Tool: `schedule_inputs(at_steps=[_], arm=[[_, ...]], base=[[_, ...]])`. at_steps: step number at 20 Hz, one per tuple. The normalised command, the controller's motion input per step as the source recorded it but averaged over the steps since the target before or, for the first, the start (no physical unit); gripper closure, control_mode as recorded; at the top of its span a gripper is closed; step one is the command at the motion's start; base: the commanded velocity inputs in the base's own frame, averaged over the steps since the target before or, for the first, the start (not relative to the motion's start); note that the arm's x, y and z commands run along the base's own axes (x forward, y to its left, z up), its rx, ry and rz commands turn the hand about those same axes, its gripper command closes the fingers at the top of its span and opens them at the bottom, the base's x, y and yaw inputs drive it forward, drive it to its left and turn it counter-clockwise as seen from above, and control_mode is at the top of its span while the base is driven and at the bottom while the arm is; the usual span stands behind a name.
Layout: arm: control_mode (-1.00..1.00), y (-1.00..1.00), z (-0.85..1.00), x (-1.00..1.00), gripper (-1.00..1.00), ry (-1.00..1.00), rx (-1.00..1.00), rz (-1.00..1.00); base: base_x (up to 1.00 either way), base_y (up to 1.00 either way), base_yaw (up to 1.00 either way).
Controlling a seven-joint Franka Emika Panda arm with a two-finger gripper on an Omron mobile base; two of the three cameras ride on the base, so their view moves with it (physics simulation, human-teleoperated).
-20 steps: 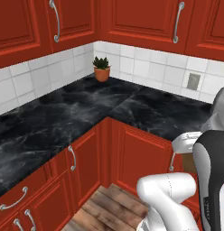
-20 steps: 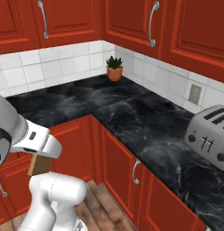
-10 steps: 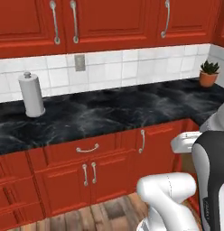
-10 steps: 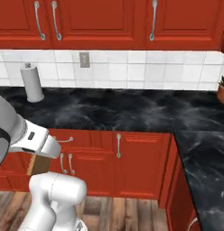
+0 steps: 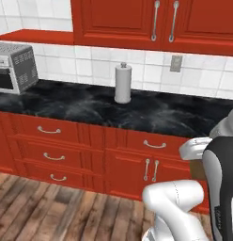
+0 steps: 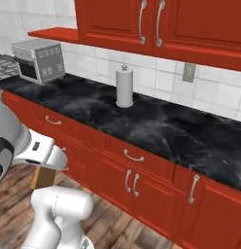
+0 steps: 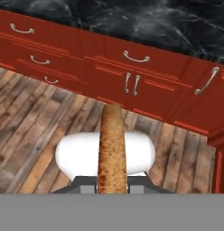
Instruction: Start the toaster. Once the lever pops up, take the bread to the plate on the dining counter.
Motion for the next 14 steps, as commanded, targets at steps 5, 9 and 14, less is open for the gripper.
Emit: schedule_inputs(at_steps=[5, 9, 14], arm=[[1.00, 0.00, 0.00, 0.00, 1.00, 0.00, 0.00, 0.00], [1.00, 0.00, 0.00, 0.00, 1.00, 0.00, 0.00, 0.00], [1.00, 0.00, 0.00, 0.00, 1.00, 0.00, 0.00, 0.00]], base=[[0.00, 0.00, 0.74], [0.00, 0.00, 0.73], [0.12, 0.04, 0.72]])
